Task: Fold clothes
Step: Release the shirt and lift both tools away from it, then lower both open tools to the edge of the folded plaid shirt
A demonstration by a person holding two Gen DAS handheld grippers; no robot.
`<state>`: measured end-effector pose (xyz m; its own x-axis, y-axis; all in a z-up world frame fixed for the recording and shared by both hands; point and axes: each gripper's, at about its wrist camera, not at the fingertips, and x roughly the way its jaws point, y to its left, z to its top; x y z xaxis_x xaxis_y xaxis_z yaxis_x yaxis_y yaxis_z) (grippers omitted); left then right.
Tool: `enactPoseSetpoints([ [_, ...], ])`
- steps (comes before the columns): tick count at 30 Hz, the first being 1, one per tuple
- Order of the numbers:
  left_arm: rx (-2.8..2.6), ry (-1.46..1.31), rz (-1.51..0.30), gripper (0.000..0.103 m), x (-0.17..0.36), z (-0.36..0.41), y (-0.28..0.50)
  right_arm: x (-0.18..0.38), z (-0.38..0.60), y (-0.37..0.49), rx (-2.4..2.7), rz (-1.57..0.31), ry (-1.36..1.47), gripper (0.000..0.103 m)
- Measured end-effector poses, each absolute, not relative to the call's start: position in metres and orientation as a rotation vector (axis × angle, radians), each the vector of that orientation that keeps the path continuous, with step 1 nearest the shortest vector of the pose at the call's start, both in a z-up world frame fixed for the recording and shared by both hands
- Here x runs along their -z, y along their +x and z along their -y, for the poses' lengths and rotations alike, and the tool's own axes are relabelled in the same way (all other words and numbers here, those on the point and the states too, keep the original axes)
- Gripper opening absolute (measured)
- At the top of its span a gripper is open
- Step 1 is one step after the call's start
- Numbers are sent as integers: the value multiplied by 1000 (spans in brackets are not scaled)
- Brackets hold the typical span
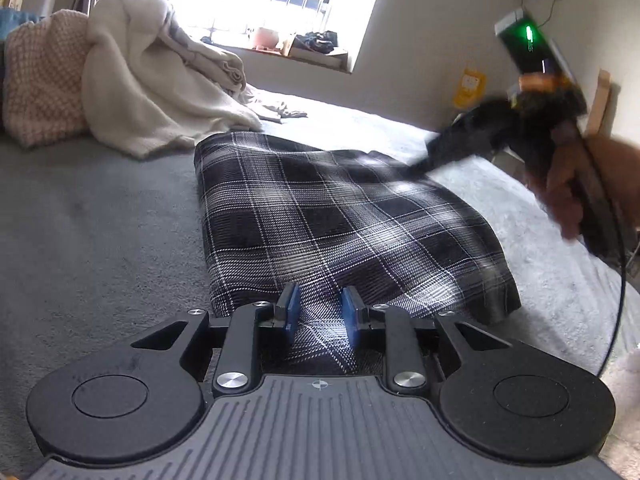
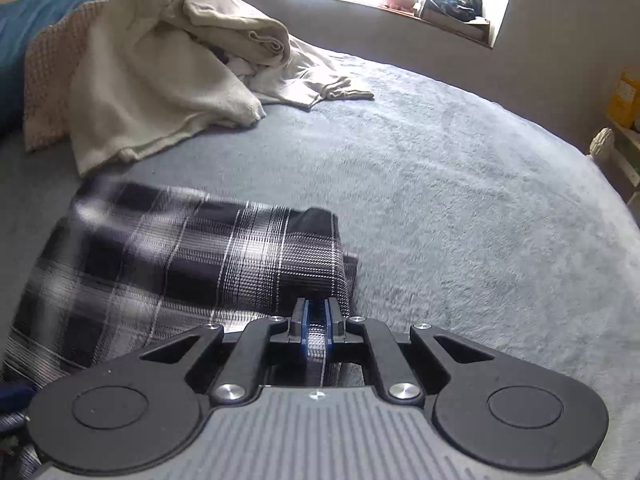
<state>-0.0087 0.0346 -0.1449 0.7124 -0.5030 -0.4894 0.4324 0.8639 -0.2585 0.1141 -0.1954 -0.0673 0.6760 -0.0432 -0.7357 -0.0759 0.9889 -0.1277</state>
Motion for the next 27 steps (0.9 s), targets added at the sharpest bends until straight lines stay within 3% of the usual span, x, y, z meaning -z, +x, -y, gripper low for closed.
enactPoseSetpoints([
  [4, 519, -130, -570, 23, 146, -35, -11, 53, 181, 135, -60, -749, -160, 8],
  [10, 530, -164, -581, 23, 147, -38, -8, 128, 231, 164, 117, -936, -69, 7],
  [13, 542, -169, -575, 23, 149, -41, -6, 119, 246, 160, 146, -946, -18, 7],
  [21, 550, -179, -572, 24, 150, -41, -6, 46, 182, 154, -119, -718, -64, 9],
  [27, 551, -177, -571, 24, 150, -41, -6, 103, 112, 177, -429, -937, 0, 8],
])
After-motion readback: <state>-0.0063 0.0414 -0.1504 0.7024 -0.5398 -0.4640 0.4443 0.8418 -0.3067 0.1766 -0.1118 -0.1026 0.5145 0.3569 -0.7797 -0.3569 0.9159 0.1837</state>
